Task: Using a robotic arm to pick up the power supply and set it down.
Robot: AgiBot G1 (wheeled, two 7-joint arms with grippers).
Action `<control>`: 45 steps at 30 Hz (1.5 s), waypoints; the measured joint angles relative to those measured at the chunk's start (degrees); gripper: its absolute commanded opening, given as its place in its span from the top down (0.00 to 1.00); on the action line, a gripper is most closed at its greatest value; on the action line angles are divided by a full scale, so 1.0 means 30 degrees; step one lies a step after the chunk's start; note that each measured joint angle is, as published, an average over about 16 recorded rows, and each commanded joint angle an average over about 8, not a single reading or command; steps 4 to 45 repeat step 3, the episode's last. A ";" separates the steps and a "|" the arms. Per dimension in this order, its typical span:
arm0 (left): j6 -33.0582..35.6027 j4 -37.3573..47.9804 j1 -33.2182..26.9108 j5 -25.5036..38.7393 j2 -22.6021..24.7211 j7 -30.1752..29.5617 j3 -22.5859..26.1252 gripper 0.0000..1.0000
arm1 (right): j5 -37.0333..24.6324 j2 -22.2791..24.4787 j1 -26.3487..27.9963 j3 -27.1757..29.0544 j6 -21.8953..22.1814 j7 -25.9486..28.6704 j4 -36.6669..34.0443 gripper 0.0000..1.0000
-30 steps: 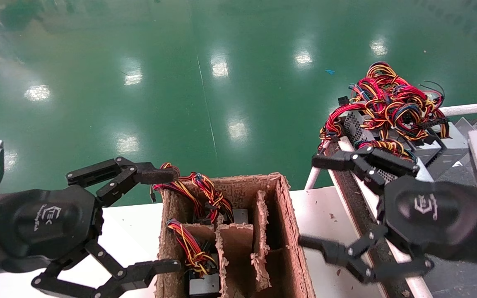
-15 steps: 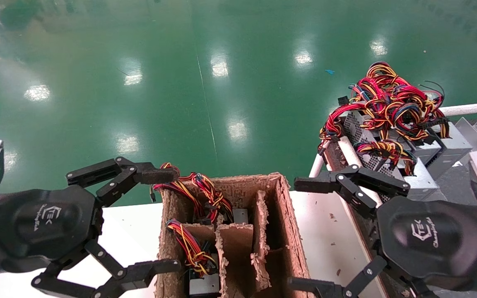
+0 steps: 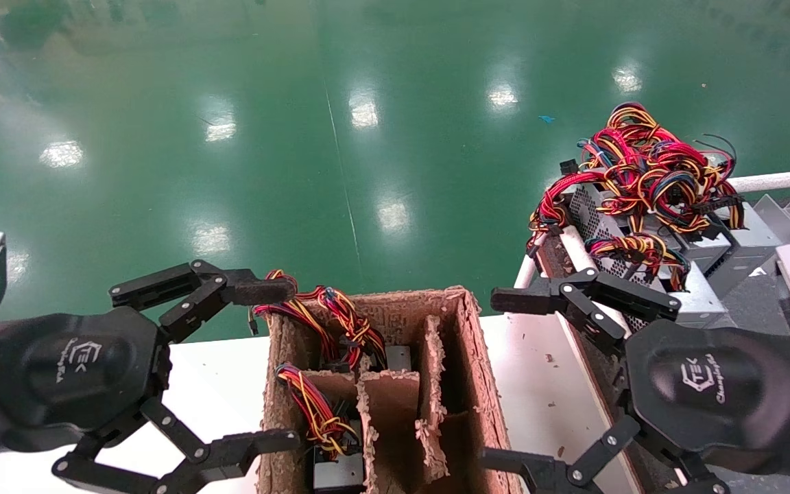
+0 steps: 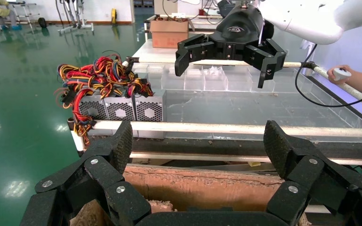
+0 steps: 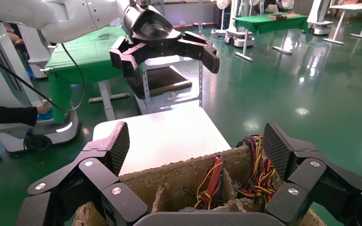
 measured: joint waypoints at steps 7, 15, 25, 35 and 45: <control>0.0000 0.0000 0.0000 0.0000 0.0000 0.0000 0.0000 0.00 | -0.0012 0.0002 -0.0002 0.0006 0.0014 -0.0003 -0.0005 0.00; 0.0000 0.0000 0.0000 0.0000 0.0000 0.0000 0.0000 0.00 | -0.0012 0.0002 -0.0002 0.0006 0.0014 -0.0003 -0.0005 0.00; 0.0000 0.0000 0.0000 0.0000 0.0000 0.0000 0.0000 0.00 | -0.0012 0.0002 -0.0002 0.0006 0.0014 -0.0003 -0.0005 0.00; 0.0000 0.0000 0.0000 0.0000 0.0000 0.0000 0.0000 0.00 | -0.0012 0.0002 -0.0002 0.0006 0.0014 -0.0003 -0.0005 0.00; 0.0000 0.0000 0.0000 0.0000 0.0000 0.0000 0.0000 0.00 | -0.0012 0.0002 -0.0002 0.0006 0.0014 -0.0003 -0.0005 0.00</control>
